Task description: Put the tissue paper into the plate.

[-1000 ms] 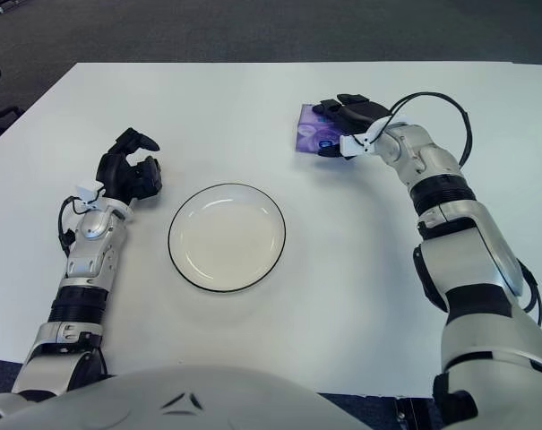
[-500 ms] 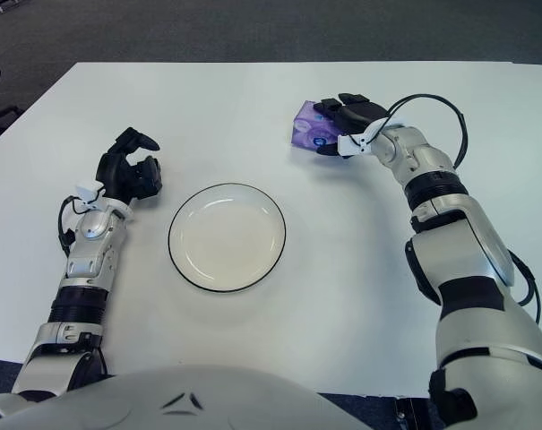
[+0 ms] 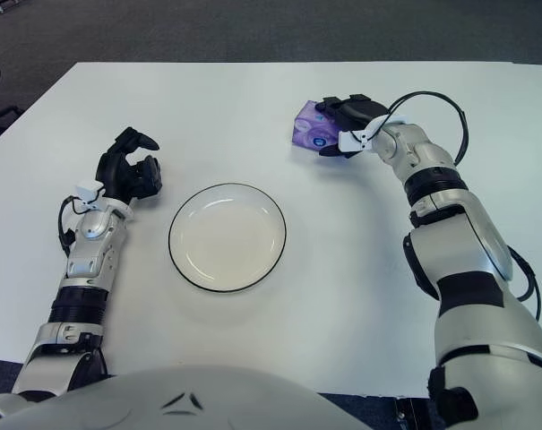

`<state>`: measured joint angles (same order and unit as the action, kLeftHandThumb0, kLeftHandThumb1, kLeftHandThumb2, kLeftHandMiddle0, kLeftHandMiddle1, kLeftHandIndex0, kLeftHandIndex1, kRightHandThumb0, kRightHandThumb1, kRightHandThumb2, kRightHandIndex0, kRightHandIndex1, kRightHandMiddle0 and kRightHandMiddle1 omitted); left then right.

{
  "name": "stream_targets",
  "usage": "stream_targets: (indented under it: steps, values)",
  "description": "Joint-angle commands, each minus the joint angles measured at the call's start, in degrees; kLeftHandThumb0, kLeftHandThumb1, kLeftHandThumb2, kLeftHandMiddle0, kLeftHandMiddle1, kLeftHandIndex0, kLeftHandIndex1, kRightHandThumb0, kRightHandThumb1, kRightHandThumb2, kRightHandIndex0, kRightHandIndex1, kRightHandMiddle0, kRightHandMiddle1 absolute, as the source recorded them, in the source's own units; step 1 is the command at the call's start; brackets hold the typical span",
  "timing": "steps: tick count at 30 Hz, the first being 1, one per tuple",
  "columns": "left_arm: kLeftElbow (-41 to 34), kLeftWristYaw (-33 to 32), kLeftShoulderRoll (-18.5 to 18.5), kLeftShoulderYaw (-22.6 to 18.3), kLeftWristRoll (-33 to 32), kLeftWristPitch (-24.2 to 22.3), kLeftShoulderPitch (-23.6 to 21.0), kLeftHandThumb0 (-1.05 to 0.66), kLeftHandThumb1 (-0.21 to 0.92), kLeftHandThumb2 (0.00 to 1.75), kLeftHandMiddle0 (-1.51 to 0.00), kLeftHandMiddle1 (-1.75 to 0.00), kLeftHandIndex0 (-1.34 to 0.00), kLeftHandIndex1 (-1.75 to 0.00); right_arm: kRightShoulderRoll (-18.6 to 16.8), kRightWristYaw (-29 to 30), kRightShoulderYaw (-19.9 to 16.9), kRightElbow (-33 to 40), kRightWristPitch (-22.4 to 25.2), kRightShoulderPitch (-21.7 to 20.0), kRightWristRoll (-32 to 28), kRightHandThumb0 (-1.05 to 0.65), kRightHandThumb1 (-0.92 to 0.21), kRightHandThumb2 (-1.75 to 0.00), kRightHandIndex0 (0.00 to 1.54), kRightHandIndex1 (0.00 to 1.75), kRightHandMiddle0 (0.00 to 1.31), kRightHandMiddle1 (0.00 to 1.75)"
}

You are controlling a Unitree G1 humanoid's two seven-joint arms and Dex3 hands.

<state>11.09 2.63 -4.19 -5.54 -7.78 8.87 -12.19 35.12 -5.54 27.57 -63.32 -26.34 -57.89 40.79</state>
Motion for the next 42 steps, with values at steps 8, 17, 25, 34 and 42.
stream_targets:
  steps: [8, 17, 25, 34, 42]
  values:
    - [5.94, -0.22, 4.16, 0.8, -0.02, 1.04, 11.9, -0.47, 0.33, 1.3, -1.32, -1.75, -0.6, -1.75, -0.65, -4.77, -0.37, -4.29, 1.12, 2.16, -2.44, 0.0, -0.36, -1.13, 0.69, 1.33, 0.43, 1.73]
    - [6.05, -0.59, 4.02, 0.69, 0.3, 0.9, 11.78, -0.47, 0.33, 1.3, -1.32, -1.75, -0.6, -1.75, -1.22, -2.75, -2.87, -7.11, -1.67, 3.33, -6.24, 0.0, -0.08, -1.43, 0.92, 1.26, 0.66, 1.75]
    - [6.05, -0.6, 4.04, 0.71, 0.35, 1.06, 11.79, -0.48, 0.33, 1.3, -1.32, -1.75, -0.6, -1.75, -0.86, -2.39, -4.04, -7.07, -2.6, 4.15, -8.2, 0.0, -0.03, -1.52, 0.94, 1.35, 0.67, 1.75]
    - [6.3, -0.38, 3.93, 0.7, 0.35, 1.41, 11.78, -0.48, 0.33, 1.3, -1.32, -1.75, -0.61, -1.75, -0.61, -0.9, -4.03, -6.47, -0.71, 4.77, -8.1, 0.0, -0.02, -1.61, 0.86, 1.59, 0.63, 1.75]
    - [6.38, -0.37, 3.79, 0.62, 0.32, 1.05, 11.65, -0.48, 0.33, 1.3, -1.32, -1.75, -0.61, -1.75, -0.19, 2.7, -3.34, -5.95, -0.21, 5.43, -7.14, 0.0, -0.06, -1.59, 0.82, 1.65, 0.6, 1.75]
